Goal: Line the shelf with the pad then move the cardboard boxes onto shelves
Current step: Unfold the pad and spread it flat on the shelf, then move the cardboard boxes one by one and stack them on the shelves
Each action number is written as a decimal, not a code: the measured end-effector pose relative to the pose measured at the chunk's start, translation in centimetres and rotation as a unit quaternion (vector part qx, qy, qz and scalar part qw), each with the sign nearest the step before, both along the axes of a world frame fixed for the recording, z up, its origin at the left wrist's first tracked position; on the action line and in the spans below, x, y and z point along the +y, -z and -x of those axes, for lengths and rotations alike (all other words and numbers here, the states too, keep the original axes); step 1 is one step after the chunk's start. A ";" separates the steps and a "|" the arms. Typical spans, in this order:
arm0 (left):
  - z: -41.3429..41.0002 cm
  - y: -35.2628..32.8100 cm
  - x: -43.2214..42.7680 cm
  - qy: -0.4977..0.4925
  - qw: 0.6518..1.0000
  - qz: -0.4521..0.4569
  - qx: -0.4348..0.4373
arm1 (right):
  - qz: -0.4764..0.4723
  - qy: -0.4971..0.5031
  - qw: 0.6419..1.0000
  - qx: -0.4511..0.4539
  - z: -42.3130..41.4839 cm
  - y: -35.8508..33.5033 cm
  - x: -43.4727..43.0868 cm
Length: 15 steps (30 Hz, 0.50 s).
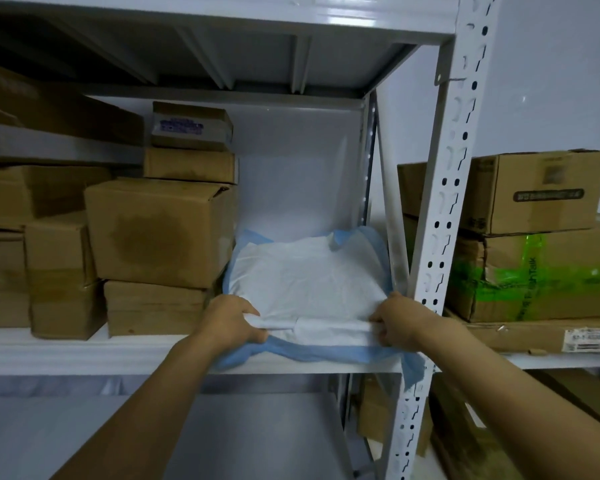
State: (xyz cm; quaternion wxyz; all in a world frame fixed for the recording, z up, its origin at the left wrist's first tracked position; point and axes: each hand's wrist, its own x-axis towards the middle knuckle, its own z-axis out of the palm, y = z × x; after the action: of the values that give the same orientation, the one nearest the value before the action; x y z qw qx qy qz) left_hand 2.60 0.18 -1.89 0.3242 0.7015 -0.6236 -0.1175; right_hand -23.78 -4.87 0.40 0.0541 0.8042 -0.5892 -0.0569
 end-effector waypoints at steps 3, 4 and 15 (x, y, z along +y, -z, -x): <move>0.1 -0.3 0.8 -0.003 1.000 0.000 -0.002 | 0.006 0.025 1.000 0.012 -0.6 -0.3 0.2; 0.0 -0.4 1.1 -0.002 1.000 -0.013 -0.005 | 0.004 0.031 0.999 0.031 -0.9 -0.8 0.6; -6.2 -6.0 7.2 -0.235 0.922 0.285 0.113 | 0.003 -0.165 0.891 -0.423 -12.0 -5.7 4.8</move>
State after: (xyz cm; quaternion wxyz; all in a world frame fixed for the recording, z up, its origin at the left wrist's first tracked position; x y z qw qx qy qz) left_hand 8.83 7.40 4.09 0.5967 0.6883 -0.4072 0.0664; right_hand -11.80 -0.11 6.08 -0.1896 0.8376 -0.4154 0.3000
